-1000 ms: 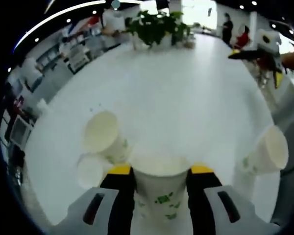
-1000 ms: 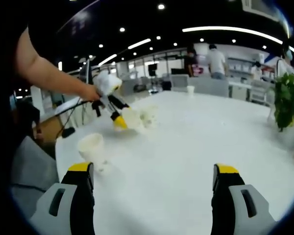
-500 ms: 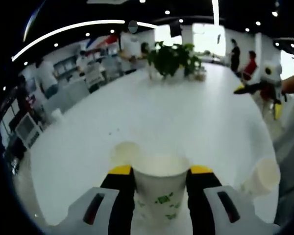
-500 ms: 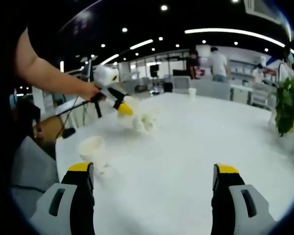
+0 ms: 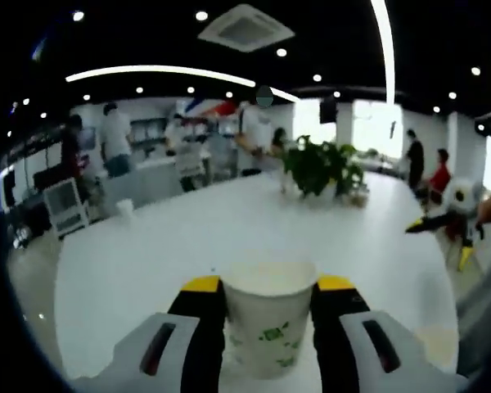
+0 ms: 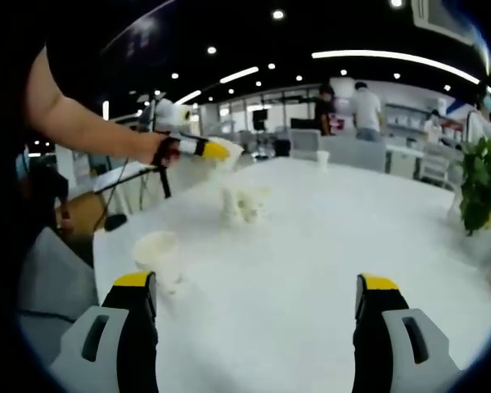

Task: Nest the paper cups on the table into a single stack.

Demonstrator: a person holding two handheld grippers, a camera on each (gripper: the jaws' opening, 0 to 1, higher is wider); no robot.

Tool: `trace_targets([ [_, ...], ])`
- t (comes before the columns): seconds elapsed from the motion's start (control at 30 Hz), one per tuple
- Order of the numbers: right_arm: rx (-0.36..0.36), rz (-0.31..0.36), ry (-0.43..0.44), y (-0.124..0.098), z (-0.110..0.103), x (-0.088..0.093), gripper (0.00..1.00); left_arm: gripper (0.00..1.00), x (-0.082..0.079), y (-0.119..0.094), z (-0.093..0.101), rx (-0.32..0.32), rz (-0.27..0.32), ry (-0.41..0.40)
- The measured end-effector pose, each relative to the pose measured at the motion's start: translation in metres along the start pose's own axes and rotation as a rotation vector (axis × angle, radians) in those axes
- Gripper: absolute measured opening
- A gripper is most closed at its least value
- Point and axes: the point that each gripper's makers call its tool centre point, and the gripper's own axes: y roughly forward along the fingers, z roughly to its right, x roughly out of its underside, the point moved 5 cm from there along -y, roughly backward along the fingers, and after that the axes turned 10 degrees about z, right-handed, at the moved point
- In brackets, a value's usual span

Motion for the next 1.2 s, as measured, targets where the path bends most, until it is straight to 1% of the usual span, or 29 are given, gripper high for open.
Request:
trace_targets([
  [0.03, 0.000, 0.005, -0.002, 0.000, 0.000, 0.000, 1.00, 0.38, -0.005, -0.001, 0.001, 0.009, 0.031, -0.002],
  [0.07, -0.001, 0.011, -0.003, 0.000, 0.001, -0.001, 1.00, 0.38, -0.009, -0.003, 0.000, 0.011, 0.055, 0.037],
  [0.1, 0.000, 0.010, -0.003, 0.000, 0.001, -0.001, 1.00, 0.38, -0.011, -0.005, 0.000, 0.010, 0.059, 0.044],
  [0.17, -0.002, 0.013, -0.004, 0.001, 0.001, -0.002, 1.00, 0.38, -0.018, -0.006, 0.002, 0.009, 0.105, -0.017],
  [0.27, -0.008, 0.024, -0.019, 0.002, 0.001, -0.004, 1.00, 0.38, -0.031, -0.009, -0.003, -0.011, 0.170, -0.050],
  [0.4, -0.013, 0.032, -0.022, 0.004, 0.000, -0.006, 1.00, 0.38, -0.037, -0.011, -0.008, -0.023, 0.191, -0.071],
  [0.5, -0.016, 0.048, -0.032, 0.005, -0.001, -0.010, 1.00, 0.39, -0.039, -0.012, -0.009, -0.023, 0.202, -0.070],
  [0.6, -0.020, 0.057, -0.041, 0.005, -0.001, -0.011, 1.00, 0.39, -0.039, -0.013, -0.011, -0.024, 0.201, -0.072],
  [0.63, -0.028, 0.069, -0.049, 0.006, -0.002, -0.012, 1.00, 0.39, -0.038, -0.014, -0.011, -0.024, 0.199, -0.074],
  [0.73, -0.035, 0.067, -0.067, 0.006, -0.003, -0.012, 1.00, 0.39, -0.038, -0.015, -0.012, -0.022, 0.196, -0.074],
  [0.9, -0.036, 0.065, -0.073, 0.006, -0.004, -0.013, 1.00, 0.39, -0.039, -0.017, -0.013, -0.022, 0.200, -0.076],
  [1.2, -0.037, 0.071, -0.078, 0.005, -0.004, -0.015, 1.00, 0.39, -0.040, -0.019, -0.007, -0.015, 0.199, -0.057],
])
